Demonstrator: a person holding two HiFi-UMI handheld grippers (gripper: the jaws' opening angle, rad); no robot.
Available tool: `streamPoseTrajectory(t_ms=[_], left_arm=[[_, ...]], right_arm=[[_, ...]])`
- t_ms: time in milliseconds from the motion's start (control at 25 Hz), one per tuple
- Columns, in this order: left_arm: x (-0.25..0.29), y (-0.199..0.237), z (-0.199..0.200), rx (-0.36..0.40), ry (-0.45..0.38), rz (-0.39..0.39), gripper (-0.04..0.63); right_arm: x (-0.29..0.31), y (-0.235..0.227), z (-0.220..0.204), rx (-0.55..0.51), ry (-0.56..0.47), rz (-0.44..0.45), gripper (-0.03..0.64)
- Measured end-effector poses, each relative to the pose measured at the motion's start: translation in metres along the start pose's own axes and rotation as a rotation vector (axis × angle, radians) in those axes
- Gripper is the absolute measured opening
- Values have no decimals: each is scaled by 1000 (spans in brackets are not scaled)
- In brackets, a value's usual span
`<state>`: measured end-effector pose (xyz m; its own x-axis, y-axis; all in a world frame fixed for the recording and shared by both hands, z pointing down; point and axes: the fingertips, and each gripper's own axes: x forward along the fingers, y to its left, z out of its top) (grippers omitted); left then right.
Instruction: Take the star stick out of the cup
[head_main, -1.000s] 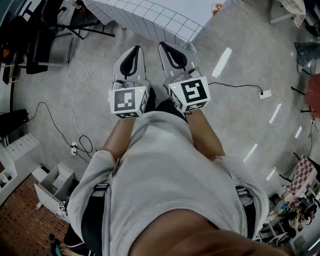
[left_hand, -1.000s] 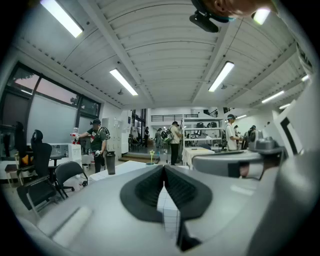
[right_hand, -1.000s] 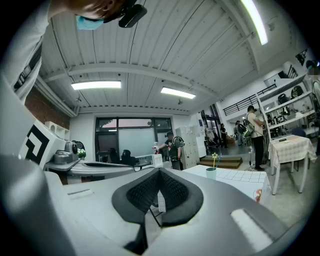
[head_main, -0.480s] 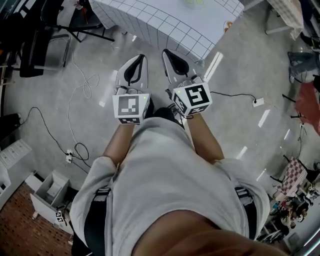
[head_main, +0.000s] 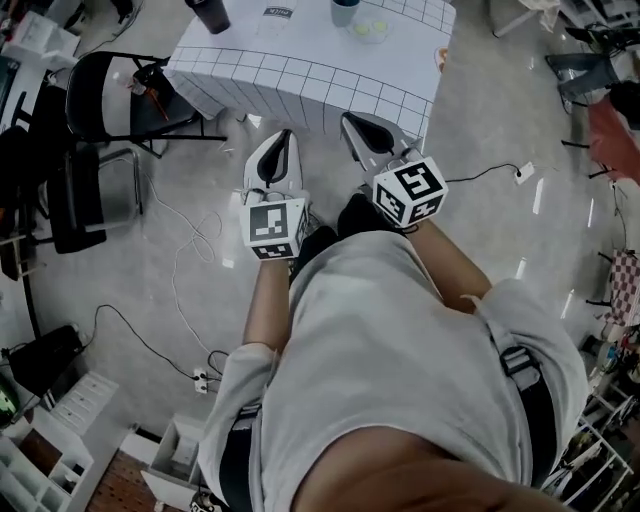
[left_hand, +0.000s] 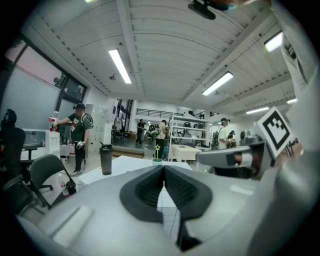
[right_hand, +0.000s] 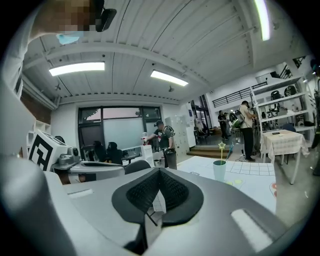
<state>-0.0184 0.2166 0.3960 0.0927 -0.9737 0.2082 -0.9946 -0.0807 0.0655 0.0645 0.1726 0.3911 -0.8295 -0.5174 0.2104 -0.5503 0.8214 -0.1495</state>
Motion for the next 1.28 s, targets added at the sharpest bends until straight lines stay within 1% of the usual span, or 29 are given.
streamPoseTrajectory(t_ms=[120,280,440,560,680,880,1000,1240,1280], left_arm=[[20,-5,1,16,8,-54,3],[54,-7,1,29,38,-91,3],[107,4,6,61,64,-137,3],[149,13,13,77,84,-159,3],[192,16,20,82,111,-205,3],[252,20,19,87,167,-262,3],[275,24,17,88,187,-264,3],[294,52,15,59,208,-197,3],[295,58,14,55,213,-189,3]], right_arm=[[11,-26,0,15,10,-55,0],[24,-67,0,71,2,-117,0],[47,-116,1,115,-12,-178,0],[70,-148,6,144,-19,-194,0],[94,-181,13,168,-28,-212,0],[129,-236,15,219,-38,-283,0],[145,-270,13,235,-27,-316,0],[182,-329,7,234,40,-350,4],[187,-335,5,242,49,-361,38]])
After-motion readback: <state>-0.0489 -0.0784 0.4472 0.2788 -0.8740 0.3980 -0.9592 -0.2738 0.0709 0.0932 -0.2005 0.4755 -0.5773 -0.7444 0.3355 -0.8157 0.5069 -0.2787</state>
